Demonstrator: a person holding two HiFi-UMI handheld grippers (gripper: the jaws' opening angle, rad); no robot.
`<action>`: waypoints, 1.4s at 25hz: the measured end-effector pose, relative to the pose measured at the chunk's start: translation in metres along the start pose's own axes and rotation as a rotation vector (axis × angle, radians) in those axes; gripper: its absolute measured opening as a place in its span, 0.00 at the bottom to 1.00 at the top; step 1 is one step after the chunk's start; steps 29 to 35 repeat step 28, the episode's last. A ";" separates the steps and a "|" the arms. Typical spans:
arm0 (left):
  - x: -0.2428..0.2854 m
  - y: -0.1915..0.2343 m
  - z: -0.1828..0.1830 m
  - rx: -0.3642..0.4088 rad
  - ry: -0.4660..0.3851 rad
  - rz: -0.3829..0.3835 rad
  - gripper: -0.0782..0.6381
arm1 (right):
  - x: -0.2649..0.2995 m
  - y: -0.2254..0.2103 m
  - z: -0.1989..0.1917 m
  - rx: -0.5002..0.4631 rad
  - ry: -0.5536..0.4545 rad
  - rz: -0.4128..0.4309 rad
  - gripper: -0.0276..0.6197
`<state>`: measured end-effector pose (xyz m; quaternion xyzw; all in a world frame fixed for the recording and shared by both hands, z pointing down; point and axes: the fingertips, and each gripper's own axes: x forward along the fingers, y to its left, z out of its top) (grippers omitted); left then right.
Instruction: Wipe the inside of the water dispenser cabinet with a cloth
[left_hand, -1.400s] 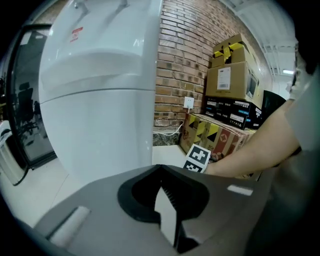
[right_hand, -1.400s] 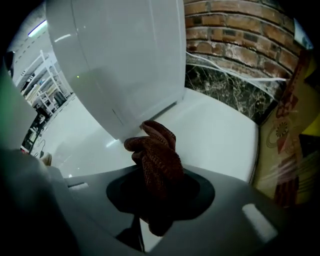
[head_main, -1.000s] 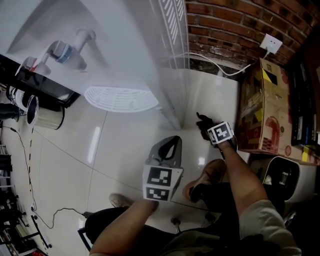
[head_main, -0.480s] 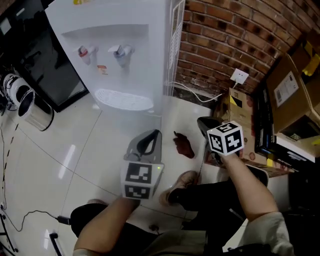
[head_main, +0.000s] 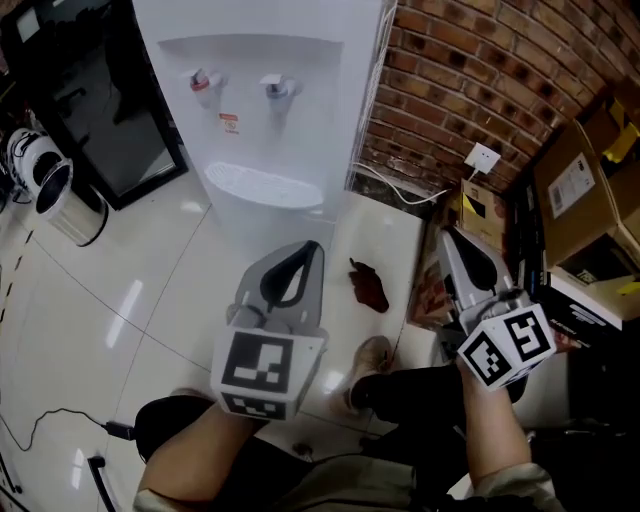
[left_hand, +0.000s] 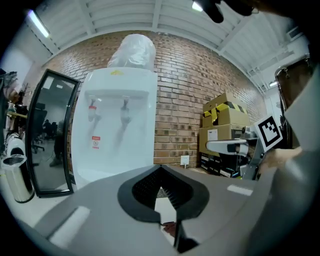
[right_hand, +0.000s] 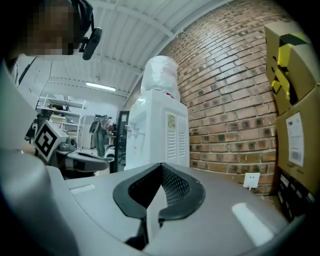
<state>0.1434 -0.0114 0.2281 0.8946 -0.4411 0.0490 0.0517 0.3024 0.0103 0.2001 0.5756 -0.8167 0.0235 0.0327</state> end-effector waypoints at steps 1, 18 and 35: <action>0.003 -0.001 0.003 0.002 -0.012 0.002 0.11 | -0.002 0.001 -0.004 -0.007 0.012 -0.004 0.06; 0.041 -0.011 -0.010 0.016 -0.001 -0.010 0.11 | 0.009 -0.001 -0.022 -0.033 0.067 -0.023 0.06; 0.045 -0.013 -0.010 0.020 -0.006 -0.012 0.11 | 0.009 -0.007 -0.022 -0.023 0.067 -0.029 0.06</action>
